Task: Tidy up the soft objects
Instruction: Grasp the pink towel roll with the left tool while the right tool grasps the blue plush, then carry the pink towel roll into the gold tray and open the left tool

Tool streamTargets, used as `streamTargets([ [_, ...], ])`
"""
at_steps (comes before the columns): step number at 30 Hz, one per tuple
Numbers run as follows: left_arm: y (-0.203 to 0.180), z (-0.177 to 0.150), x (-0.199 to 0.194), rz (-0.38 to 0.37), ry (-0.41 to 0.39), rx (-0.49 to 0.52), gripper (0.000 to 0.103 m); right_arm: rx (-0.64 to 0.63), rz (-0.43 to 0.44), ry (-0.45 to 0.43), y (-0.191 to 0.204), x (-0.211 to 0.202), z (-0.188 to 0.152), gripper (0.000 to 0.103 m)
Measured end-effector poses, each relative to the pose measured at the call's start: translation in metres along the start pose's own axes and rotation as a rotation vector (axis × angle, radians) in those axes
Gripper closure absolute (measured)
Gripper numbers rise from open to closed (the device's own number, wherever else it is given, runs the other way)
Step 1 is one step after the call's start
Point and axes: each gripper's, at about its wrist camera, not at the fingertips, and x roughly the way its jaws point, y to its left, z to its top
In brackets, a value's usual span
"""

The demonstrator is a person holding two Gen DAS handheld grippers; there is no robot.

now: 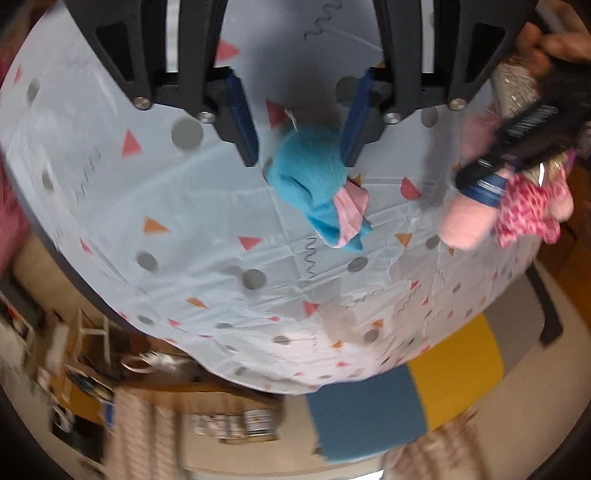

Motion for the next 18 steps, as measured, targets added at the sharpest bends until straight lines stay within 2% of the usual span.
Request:
streamTargets([
  [1,0.006,0.004,-0.011,0.005,-0.017,-0.016,0.069,-0.052,-0.005,0.019,0.006,0.009,0.007,0.04],
  [4,0.024,0.012,-0.037,0.017,-0.063,-0.035,0.069,-0.162,-0.038,0.062,0.019,0.03,0.02,0.039],
  [7,0.042,0.016,-0.055,0.048,-0.091,-0.049,0.069,-0.217,-0.067,0.118,0.027,0.052,0.025,0.039],
  [12,0.079,0.009,-0.077,0.075,-0.115,-0.124,0.069,-0.265,-0.121,0.191,0.033,0.083,0.023,0.039],
  [18,0.119,-0.009,-0.116,0.116,-0.17,-0.191,0.069,-0.252,-0.106,0.192,0.036,0.09,0.017,0.042],
])
